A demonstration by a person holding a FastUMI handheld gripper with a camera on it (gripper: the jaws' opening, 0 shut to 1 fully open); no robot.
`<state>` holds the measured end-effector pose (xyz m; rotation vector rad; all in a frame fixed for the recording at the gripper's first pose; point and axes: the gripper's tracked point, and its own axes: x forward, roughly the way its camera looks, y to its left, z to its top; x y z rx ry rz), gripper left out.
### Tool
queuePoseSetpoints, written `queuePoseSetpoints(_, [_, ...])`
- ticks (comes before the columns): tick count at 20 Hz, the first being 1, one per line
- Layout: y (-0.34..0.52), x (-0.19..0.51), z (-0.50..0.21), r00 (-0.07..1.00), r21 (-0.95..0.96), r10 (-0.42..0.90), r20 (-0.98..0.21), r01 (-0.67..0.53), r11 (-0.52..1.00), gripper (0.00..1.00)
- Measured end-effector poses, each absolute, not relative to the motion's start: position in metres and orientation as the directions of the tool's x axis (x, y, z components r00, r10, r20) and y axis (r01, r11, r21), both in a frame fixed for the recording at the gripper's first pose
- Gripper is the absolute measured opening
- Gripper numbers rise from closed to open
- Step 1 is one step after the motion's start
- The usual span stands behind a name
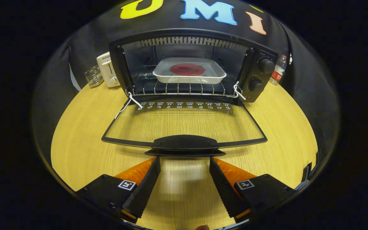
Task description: Open the toaster oven, put the food inside, and close the toaster oven door.
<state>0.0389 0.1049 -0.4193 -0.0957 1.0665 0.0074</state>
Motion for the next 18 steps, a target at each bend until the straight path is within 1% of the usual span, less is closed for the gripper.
queuePoseSetpoints(5, [0.105, 0.041, -0.402, 0.538, -0.070, -0.031, -0.843, -0.053, 0.996, 0.98])
queuePoseSetpoints(9, [0.106, 0.040, -0.389, 0.557, -0.068, -0.027, -0.830, -0.053, 0.996, 0.98])
queuePoseSetpoints(18, [0.107, 0.050, -0.363, 0.635, -0.091, -0.030, -0.772, -0.065, 0.994, 0.98])
